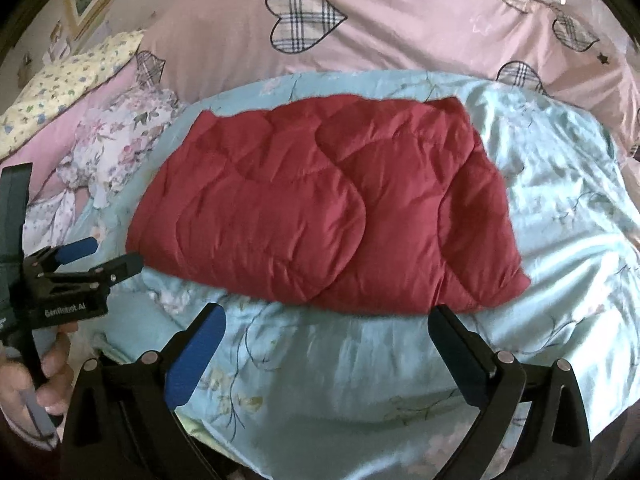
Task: Fold large clothes
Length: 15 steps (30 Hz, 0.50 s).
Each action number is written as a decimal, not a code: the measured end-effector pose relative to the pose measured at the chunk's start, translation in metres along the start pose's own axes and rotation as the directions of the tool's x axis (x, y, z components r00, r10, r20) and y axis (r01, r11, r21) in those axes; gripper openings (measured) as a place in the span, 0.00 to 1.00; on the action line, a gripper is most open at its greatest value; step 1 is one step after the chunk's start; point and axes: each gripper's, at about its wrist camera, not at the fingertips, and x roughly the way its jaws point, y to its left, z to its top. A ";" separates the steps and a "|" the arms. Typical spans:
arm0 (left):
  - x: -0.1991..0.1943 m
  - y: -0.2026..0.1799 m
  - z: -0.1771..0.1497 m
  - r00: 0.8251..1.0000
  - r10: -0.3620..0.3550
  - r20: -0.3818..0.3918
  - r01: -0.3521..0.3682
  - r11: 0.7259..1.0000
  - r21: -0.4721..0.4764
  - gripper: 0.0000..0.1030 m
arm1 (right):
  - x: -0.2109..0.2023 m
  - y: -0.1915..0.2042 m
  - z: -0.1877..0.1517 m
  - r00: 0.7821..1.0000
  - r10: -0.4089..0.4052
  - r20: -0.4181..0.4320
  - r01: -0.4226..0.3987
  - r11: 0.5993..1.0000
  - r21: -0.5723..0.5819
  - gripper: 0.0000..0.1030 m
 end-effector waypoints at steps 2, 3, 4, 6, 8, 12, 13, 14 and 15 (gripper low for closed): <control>-0.001 -0.003 0.003 1.000 -0.003 0.000 0.003 1.000 0.001 1.00 | -0.001 0.000 0.004 1.000 -0.003 0.006 0.003 1.000 0.007 0.99; 0.000 -0.005 0.005 1.000 0.000 -0.002 0.000 1.000 -0.001 1.00 | 0.000 0.001 0.007 1.000 0.000 0.011 0.000 1.000 0.007 0.99; 0.001 -0.005 0.006 1.000 -0.004 -0.004 0.004 1.000 -0.002 1.00 | 0.000 0.002 0.008 1.000 0.001 0.013 -0.001 1.000 0.008 0.99; 0.002 -0.007 0.007 1.000 -0.010 -0.004 0.010 1.000 -0.008 1.00 | 0.002 0.004 0.009 1.000 0.001 0.017 -0.001 1.000 0.005 0.99; 0.005 -0.008 0.008 1.000 -0.014 -0.006 0.014 1.000 -0.009 1.00 | 0.005 0.003 0.011 1.000 -0.001 0.024 0.001 1.000 0.011 0.99; 0.011 -0.010 0.012 1.000 -0.008 -0.012 0.008 1.000 -0.008 1.00 | 0.012 0.003 0.015 1.000 -0.010 0.024 0.010 1.000 0.018 0.99; 0.013 -0.011 0.013 1.000 -0.003 -0.014 0.003 1.000 -0.006 1.00 | 0.014 0.002 0.017 1.000 -0.014 0.022 0.014 1.000 0.017 0.99; 0.015 -0.012 0.015 1.000 0.004 -0.017 -0.005 1.000 -0.005 1.00 | 0.016 0.002 0.018 1.000 -0.019 0.020 0.019 1.000 0.016 0.99; 0.018 -0.013 0.016 1.000 0.012 -0.021 -0.012 1.000 -0.005 1.00 | 0.019 0.002 0.019 0.999 -0.028 0.016 0.027 1.000 0.015 0.99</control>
